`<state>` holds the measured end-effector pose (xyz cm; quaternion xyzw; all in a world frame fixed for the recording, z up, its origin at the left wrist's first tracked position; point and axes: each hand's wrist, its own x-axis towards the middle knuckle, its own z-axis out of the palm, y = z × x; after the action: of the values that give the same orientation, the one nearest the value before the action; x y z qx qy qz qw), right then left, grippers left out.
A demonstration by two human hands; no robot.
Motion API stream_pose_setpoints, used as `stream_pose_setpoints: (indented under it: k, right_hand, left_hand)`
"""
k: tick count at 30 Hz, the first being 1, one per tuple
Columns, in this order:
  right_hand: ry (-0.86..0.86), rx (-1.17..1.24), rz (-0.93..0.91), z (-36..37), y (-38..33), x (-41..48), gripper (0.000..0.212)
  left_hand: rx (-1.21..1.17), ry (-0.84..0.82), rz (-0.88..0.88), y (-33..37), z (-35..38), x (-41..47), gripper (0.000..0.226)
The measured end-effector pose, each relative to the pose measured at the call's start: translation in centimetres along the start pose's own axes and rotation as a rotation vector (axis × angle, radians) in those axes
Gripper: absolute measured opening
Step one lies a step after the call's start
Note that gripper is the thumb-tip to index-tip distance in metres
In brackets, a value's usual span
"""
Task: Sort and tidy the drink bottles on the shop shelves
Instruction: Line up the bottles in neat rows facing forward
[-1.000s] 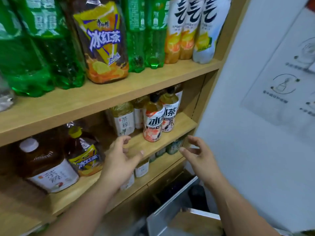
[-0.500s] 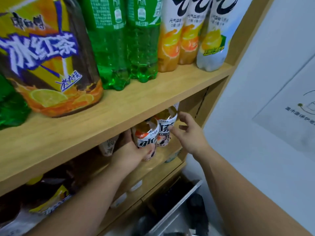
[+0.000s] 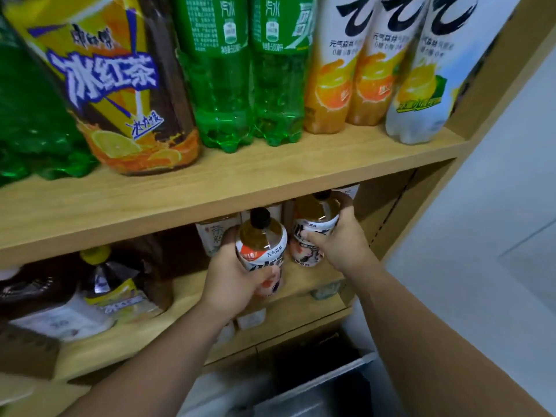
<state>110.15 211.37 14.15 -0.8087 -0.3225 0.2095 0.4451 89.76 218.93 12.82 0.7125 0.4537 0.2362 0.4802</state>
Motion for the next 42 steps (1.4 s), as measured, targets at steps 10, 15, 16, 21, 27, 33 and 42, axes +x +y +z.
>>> stream_pose_setpoints:
  k: [10,15,16,21,27,33,42]
  right_hand:
    - [-0.007,0.149,-0.205,0.9,0.9,-7.3,0.085]
    - [-0.112,0.240,-0.255,2.5,-2.1,-11.5,0.083]
    - [-0.133,0.262,-0.260,3.0,-2.8,-12.3,0.083]
    - [-0.239,0.291,-0.336,7.3,-6.3,-16.0,0.083]
    - [-0.247,0.291,-0.334,15.1,-9.3,-21.2,0.084]
    - [-0.176,0.285,-0.262,22.2,-12.3,-26.4,0.086]
    - [-0.135,0.185,-0.276,25.8,-15.2,-30.6,0.090]
  left_hand:
    - [-0.108,0.259,0.043,-1.9,-6.4,-11.1,0.081]
    - [-0.111,0.384,-0.018,-4.9,-10.2,-15.9,0.085]
    - [-0.115,0.397,-0.027,-5.4,-10.9,-16.7,0.084]
    - [-0.143,0.502,-0.037,-8.4,-15.1,-20.0,0.083]
    - [-0.158,0.522,-0.069,-12.5,-22.7,-22.4,0.080]
    - [-0.136,0.520,-0.093,-16.3,-32.0,-22.8,0.081]
    - [-0.081,0.504,-0.061,-20.1,-39.0,-16.3,0.083]
